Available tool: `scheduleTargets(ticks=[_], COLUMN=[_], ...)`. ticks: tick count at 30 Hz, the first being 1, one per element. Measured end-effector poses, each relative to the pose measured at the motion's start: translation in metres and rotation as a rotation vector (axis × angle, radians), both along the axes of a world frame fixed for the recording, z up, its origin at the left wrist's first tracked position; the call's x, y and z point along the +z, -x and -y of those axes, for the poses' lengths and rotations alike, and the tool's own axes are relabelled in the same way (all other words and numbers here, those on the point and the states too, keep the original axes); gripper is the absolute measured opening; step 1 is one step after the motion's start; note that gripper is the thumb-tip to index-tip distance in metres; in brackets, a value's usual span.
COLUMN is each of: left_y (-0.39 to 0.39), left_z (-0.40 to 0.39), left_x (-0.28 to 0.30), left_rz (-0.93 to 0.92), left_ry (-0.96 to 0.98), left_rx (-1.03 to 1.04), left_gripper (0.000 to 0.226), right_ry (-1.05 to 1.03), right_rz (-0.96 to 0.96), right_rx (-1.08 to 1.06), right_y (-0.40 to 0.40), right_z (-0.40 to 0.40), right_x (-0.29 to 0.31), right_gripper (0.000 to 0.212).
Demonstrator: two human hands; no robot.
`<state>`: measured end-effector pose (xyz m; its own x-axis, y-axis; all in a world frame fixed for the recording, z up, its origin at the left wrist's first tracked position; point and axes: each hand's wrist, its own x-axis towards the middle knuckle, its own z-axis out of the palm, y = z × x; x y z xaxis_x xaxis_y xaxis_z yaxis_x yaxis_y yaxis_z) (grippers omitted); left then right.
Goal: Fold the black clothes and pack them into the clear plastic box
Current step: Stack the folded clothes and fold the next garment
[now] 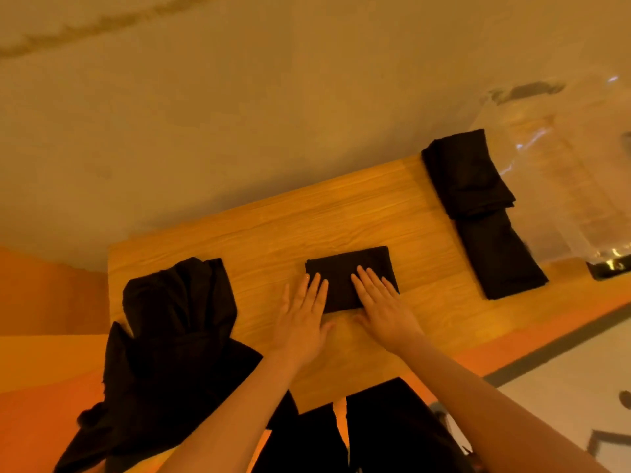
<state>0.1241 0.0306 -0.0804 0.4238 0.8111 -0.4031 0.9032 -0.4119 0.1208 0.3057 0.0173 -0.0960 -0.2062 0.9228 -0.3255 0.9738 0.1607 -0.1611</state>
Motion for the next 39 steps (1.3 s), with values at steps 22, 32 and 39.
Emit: scheduleTargets(ticks=[22,32,39], left_y=[-0.074,-0.122,-0.155], left_z=[-0.042,-0.04,-0.046], left_x=[0.012,0.066,0.12], left_rz=[0.795,1.039,1.194], left_ry=[0.539,0.658,0.789], left_rx=[1.489,1.55,1.529], left_gripper=[0.052,0.026,0.027], right_ry=[0.025,-0.114,-0.232], right_rz=[-0.097,-0.378,-0.889], right_rx=[0.033,-0.131,-0.234], right_y=[-0.035,-0.082,-0.105], right_z=[-0.003,0.012,0.006], right_x=[0.001,0.009,0.065], right_gripper=[0.091,0.08,0.057])
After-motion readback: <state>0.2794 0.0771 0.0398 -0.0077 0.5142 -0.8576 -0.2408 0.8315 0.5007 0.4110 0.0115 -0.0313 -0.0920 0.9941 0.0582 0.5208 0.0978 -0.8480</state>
